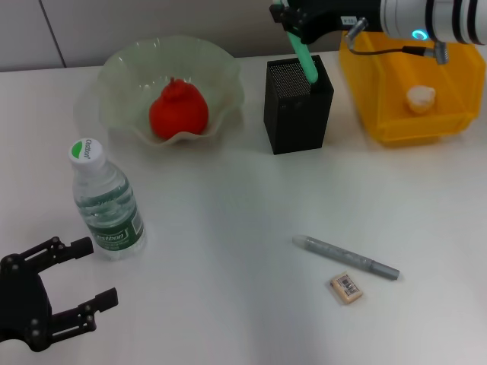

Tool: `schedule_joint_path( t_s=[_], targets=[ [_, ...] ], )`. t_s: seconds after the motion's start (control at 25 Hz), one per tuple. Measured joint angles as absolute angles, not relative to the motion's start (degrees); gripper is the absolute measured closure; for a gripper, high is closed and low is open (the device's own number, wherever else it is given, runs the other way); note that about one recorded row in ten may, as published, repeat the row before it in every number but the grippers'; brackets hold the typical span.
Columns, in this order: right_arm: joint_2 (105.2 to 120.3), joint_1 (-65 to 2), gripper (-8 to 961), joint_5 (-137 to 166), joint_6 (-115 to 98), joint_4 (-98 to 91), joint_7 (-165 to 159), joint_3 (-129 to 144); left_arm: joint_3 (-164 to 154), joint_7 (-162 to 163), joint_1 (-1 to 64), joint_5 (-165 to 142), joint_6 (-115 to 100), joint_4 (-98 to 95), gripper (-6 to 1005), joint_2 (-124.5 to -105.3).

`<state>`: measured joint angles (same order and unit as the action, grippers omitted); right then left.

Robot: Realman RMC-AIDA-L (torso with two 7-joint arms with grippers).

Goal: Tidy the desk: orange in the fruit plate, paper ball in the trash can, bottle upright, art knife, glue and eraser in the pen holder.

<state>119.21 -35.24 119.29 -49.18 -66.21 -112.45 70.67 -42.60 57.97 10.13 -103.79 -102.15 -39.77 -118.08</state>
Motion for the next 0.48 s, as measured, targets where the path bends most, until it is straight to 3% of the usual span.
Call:
schedule_joint_path(
  t_s=[0.44, 0.48],
  targets=[
    [119.00, -37.7, 776, 119.7, -49.1, -61.4, -112.2, 69.7, -42.5, 58.5, 10.9, -103.8, -101.9, -39.6, 201, -118.13],
    [119.00, -37.7, 680, 119.7, -49.1, -61.4, -112.1, 69.6, -42.5, 58.5, 11.0, -103.8, -101.9, -39.5, 201, -118.13]
  ],
)
